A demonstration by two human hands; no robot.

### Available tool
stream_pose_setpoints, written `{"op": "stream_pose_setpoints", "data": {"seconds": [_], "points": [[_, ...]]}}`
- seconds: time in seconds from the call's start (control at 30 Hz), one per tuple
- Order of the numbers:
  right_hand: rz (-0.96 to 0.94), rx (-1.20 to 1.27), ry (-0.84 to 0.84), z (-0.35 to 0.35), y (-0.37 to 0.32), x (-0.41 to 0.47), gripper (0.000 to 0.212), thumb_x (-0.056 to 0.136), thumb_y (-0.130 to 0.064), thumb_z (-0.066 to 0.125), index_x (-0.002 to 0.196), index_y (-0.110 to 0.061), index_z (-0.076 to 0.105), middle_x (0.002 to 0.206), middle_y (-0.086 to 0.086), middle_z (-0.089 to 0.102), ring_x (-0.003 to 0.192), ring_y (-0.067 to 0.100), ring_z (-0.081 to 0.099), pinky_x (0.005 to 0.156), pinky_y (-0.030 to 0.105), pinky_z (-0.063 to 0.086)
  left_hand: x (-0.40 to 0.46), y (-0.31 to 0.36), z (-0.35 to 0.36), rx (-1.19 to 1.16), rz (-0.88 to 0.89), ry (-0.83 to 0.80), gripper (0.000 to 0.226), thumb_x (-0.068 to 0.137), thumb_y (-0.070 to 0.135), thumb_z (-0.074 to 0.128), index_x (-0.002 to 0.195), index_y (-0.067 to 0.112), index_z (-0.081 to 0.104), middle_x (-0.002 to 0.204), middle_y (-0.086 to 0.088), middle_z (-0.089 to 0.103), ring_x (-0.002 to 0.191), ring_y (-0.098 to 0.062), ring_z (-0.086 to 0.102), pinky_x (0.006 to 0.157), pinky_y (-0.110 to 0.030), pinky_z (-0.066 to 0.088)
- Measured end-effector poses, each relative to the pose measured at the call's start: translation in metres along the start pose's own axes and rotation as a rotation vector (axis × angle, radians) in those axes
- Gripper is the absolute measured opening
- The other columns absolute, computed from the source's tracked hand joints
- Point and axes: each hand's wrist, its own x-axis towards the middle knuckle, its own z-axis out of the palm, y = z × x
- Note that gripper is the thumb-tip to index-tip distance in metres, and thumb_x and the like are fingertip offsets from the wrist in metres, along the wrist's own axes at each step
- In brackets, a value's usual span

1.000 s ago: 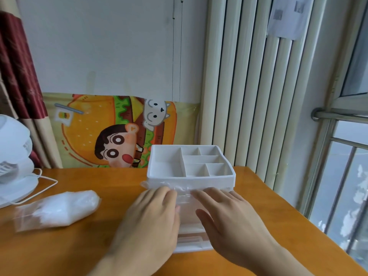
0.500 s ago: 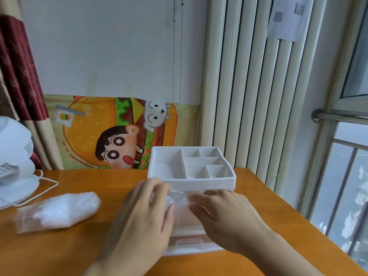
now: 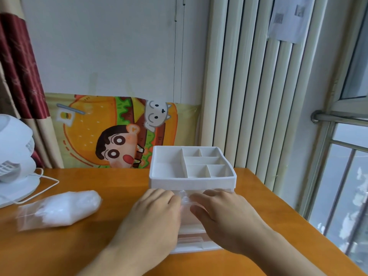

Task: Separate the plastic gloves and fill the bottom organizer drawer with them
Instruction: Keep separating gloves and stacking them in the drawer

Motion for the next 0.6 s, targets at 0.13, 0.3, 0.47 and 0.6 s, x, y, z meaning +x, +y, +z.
{"op": "stream_pose_setpoints", "data": {"seconds": [0.13, 0.3, 0.47, 0.6], "points": [[-0.013, -0.039, 0.023, -0.006, -0.006, -0.003, 0.021, 0.109, -0.045, 0.041, 0.12, -0.031, 0.052, 0.101, -0.013, 0.066, 0.079, 0.015, 0.05, 0.073, 0.028, 0.035, 0.012, 0.01, -0.007, -0.037, -0.009, -0.02, 0.028, 0.11, 0.043, 0.028, 0.12, 0.031, 0.052, 0.116, 0.012, 0.064, 0.107, -0.01, 0.059, 0.096, -0.027, 0.049], [0.02, -0.151, 0.115, 0.005, -0.007, -0.005, 0.008, 0.093, -0.026, 0.056, 0.086, -0.027, 0.053, 0.067, -0.011, 0.054, 0.059, 0.017, 0.05, 0.059, 0.027, 0.044, 0.018, 0.012, -0.007, -0.081, -0.027, -0.062, 0.028, 0.11, 0.038, 0.04, 0.137, 0.03, 0.038, 0.123, 0.011, 0.065, 0.108, -0.009, 0.063, 0.091, -0.02, 0.051], [0.07, -0.154, 0.237, 0.004, -0.001, -0.005, 0.007, 0.092, -0.027, 0.06, 0.085, -0.026, 0.059, 0.065, -0.009, 0.048, 0.051, 0.016, 0.044, 0.042, 0.024, 0.03, 0.016, 0.009, -0.01, -0.106, -0.027, -0.075, 0.014, 0.11, 0.034, 0.04, 0.122, 0.035, 0.046, 0.11, 0.015, 0.065, 0.095, -0.006, 0.064, 0.08, -0.015, 0.052], [0.016, -0.085, 0.232, 0.011, 0.008, -0.004, 0.018, 0.099, -0.023, 0.056, 0.082, -0.026, 0.063, 0.071, -0.012, 0.054, 0.06, 0.015, 0.05, 0.054, 0.029, 0.046, 0.015, 0.01, -0.013, -0.117, -0.04, -0.008, 0.02, 0.111, 0.038, 0.035, 0.116, 0.035, 0.054, 0.106, 0.015, 0.053, 0.086, -0.007, 0.059, 0.073, -0.016, 0.052]]}}
